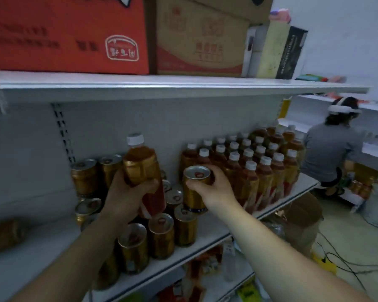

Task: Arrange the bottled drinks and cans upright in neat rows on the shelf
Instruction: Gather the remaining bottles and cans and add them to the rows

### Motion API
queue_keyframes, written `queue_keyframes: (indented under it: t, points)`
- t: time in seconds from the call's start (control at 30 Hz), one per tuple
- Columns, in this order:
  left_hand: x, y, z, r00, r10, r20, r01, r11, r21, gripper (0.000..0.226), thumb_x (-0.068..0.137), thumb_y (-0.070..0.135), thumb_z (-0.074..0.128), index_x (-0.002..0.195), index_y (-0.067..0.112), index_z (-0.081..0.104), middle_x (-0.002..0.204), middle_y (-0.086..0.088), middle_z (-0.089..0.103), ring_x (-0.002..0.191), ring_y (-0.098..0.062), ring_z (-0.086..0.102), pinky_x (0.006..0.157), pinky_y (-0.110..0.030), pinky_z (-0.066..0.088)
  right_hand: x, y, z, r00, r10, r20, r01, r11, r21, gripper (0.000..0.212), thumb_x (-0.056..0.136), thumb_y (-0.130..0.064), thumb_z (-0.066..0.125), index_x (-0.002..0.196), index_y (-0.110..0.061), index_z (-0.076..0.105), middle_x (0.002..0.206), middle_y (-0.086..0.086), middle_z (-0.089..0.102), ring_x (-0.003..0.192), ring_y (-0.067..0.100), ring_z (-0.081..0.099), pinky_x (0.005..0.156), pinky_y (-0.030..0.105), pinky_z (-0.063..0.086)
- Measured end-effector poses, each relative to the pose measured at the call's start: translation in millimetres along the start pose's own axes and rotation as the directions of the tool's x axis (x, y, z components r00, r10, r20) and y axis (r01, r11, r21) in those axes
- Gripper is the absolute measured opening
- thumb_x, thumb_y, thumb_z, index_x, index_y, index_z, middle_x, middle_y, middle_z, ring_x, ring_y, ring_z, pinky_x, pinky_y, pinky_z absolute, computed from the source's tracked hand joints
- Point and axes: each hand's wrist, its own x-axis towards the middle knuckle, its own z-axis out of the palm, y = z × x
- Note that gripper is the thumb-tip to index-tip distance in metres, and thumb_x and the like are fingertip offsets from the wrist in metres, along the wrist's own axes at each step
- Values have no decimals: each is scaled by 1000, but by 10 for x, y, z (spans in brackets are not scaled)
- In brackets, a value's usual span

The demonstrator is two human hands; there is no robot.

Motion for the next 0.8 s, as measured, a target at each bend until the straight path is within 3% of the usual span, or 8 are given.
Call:
queue_keyframes:
  t: [0.1, 0.17, 0.27, 0.33, 0.4, 0.5, 0.63, 0.8]
  points:
    - [136, -117, -24, 996, -15, -92, 15, 1000, 3, 47, 73, 12, 79, 113, 22, 56, 97, 2, 71, 84, -8, 69, 66, -24, 52, 441, 110, 147, 991, -53, 123, 57, 998, -30, 33, 81, -17, 76, 93, -36, 52, 93, -19, 59, 83, -5, 57, 64, 6, 42]
    - [181, -199, -17, 990, -22, -139, 29, 998, 48, 63, 63, 26, 82, 119, 20, 55, 101, 2, 72, 90, -11, 69, 77, -33, 56, 727, 203, 231, 979, -62, 192, 68, 997, -29, 30, 80, -15, 76, 89, -34, 53, 88, -17, 61, 78, -5, 57, 63, 7, 43]
    - [193, -292, 37, 977, -44, -211, 59, 996, 64, 70, 58, 33, 83, 120, 19, 55, 103, -3, 72, 96, -23, 69, 83, -48, 55, 1108, 330, 356, 943, -102, 318, 124, 991, -50, 11, 80, -9, 75, 79, -8, 64, 75, 0, 66, 67, 8, 63, 59, 19, 45]
    - [202, -341, 87, 965, -48, -258, 63, 997, 51, 68, 59, 30, 84, 120, 18, 55, 104, -8, 72, 97, -28, 69, 83, -52, 55, 1310, 404, 447, 908, -118, 401, 153, 986, -58, 23, 80, -8, 72, 67, 5, 59, 59, 9, 61, 53, 13, 60, 53, 23, 43]
    - [226, -381, 125, 952, -44, -302, 61, 997, 46, 69, 60, 28, 85, 121, 19, 53, 105, -10, 71, 98, -30, 68, 83, -53, 54, 1503, 479, 535, 890, -126, 439, 178, 981, -80, 25, 79, -12, 71, 65, 4, 59, 57, 10, 61, 51, 14, 59, 53, 25, 44]
    - [216, -401, 206, 938, -45, -344, 78, 994, 83, 71, 62, 31, 83, 124, 27, 48, 108, -4, 70, 99, -23, 68, 85, -50, 55, 1728, 560, 668, 883, -128, 451, 162, 986, -36, 15, 80, -10, 74, 82, -14, 60, 76, -4, 63, 68, 5, 60, 61, 19, 45]
    - [171, -434, 313, 922, -67, -382, 117, 987, 107, 78, 57, 42, 78, 125, 39, 41, 111, 4, 67, 101, -15, 66, 87, -46, 54, 1935, 662, 821, 875, -118, 469, 140, 990, -12, 35, 79, -12, 77, 103, -22, 54, 99, -6, 62, 90, 8, 59, 71, 14, 45]
    - [185, -428, 331, 920, -80, -384, 131, 985, 109, 88, 55, 46, 76, 132, 41, 33, 114, 3, 65, 102, -16, 65, 82, -47, 57, 2061, 845, 883, 874, -120, 471, 173, 982, -70, 46, 76, -22, 79, 115, -19, 56, 118, 4, 60, 107, 17, 59, 91, 32, 49]
